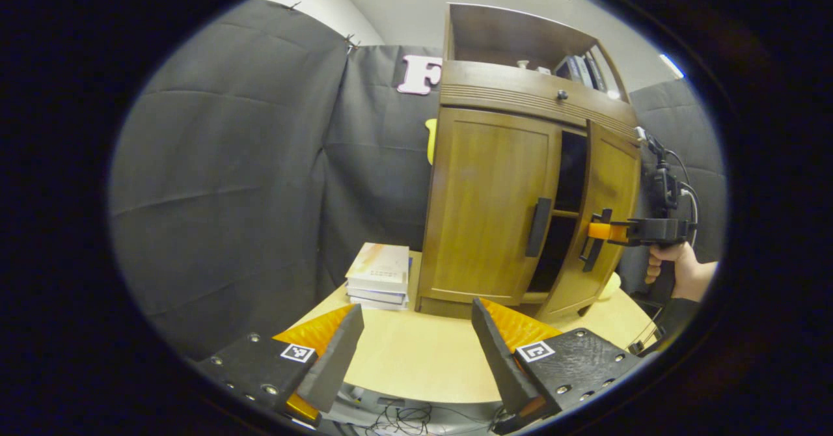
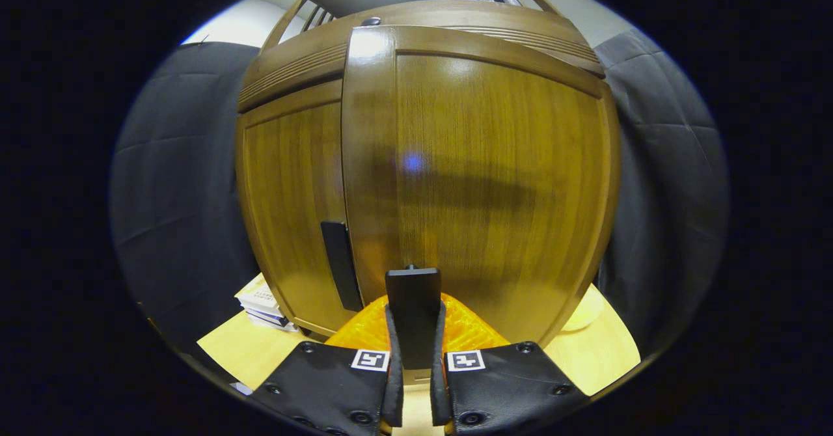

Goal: Open the right door of the double-door shoe cabinet with the right hand, and open the left door with the left hand.

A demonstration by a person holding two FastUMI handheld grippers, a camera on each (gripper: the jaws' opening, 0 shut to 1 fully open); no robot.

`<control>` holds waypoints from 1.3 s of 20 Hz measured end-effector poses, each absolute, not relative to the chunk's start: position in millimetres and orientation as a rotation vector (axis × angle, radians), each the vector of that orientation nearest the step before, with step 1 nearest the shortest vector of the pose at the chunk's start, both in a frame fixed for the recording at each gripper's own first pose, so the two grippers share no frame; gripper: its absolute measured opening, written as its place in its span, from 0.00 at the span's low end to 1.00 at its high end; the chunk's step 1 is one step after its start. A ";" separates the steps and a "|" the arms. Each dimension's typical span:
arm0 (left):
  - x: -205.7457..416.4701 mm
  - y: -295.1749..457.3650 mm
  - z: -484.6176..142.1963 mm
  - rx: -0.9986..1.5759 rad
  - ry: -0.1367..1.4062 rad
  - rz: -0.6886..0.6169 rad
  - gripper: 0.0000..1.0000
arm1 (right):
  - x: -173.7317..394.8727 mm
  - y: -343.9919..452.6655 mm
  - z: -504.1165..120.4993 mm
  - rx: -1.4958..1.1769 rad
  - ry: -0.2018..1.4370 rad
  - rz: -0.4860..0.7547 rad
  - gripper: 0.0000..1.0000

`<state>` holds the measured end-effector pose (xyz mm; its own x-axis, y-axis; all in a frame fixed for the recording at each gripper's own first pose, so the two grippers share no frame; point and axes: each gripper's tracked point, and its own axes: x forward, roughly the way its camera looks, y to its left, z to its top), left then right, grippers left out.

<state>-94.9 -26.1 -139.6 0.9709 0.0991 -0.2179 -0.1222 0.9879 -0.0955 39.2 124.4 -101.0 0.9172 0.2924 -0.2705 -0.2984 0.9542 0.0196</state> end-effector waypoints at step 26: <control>-37.2 -184.9 -63.0 -0.129 0.096 -0.204 0.95 | -56.9 -6.7 -101.5 -0.005 0.323 0.242 0.16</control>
<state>-37.2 -184.9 -63.0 0.9747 -0.2080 -0.0822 0.1957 0.9710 -0.1371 -56.9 -6.7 -101.5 0.9195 0.2350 -0.3152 -0.2366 0.9710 0.0337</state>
